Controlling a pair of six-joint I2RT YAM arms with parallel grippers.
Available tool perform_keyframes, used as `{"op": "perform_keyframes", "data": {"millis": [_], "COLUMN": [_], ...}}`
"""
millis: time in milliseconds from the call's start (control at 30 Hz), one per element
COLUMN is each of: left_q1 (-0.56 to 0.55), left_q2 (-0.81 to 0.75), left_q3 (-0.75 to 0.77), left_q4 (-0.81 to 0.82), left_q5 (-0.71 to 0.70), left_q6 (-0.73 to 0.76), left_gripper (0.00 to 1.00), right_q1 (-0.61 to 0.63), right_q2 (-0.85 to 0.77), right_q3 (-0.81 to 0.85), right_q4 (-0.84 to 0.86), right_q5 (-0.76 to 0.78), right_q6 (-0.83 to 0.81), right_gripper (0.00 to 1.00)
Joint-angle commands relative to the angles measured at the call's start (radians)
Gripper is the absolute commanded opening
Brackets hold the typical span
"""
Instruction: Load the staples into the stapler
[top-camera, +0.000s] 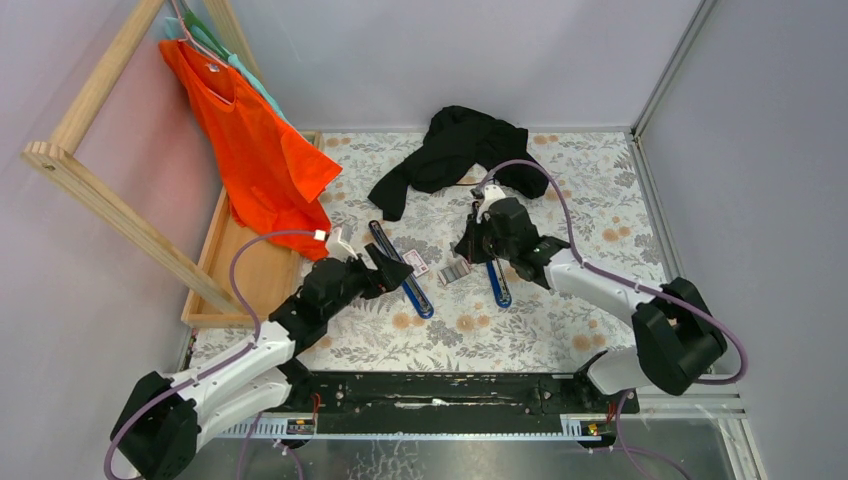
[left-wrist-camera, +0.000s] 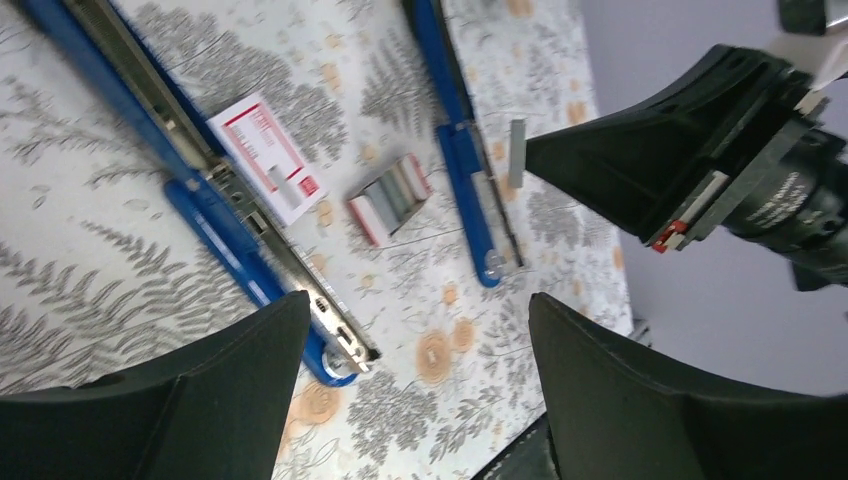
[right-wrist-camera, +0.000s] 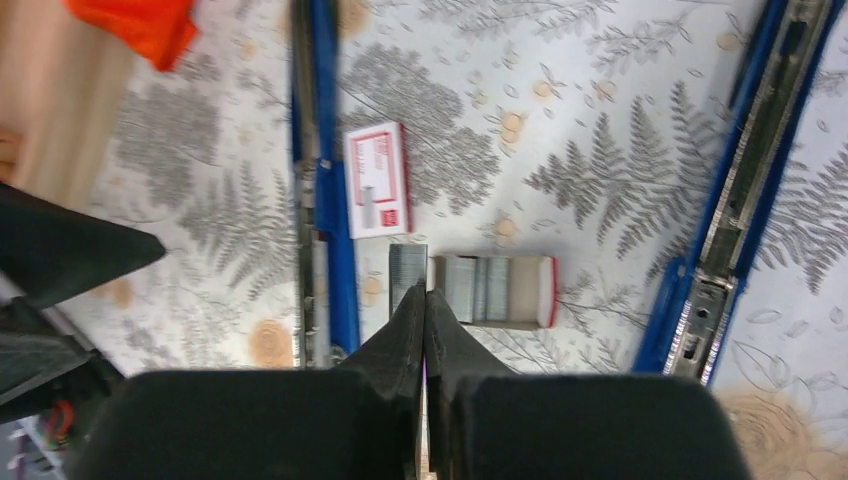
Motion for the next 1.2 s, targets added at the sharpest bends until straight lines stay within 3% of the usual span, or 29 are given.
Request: {"op": "perform_keyframes", "data": {"millis": [0,333,600,900,1167], "left_q1": [0.014,0.021,0.019,0.011,-0.002], "left_q2": [-0.043,-0.008,0.077,0.169,0.216], "left_q3": [-0.022,-0.048,-0.047,-0.039,-0.014], "left_q4": [0.169,0.452,0.687,0.897,0.974], "left_q5": [0.074,0.226,0.324,0.372,0.367], "left_q6": [0.008,-0.074,-0.161,-0.236,-0.260], "left_gripper": [0.87,0.78,0.70,0.65,0.62], "right_q1": [-0.015,-0.044,-0.044,-0.044,-0.041], "right_q2": [-0.082,-0.194,-0.230,-0.214,-0.194], "right_q3": [-0.059,-0.196,-0.248,-0.253,-0.255], "right_q4": [0.208,0.548,0.760,0.920,0.985], "right_q5": [-0.181,-0.378,-0.435,-0.514,-0.550], "right_q6": [0.079,0.232,0.342,0.448,0.496], "right_gripper": [0.00,0.00,0.00,0.00,0.00]}}
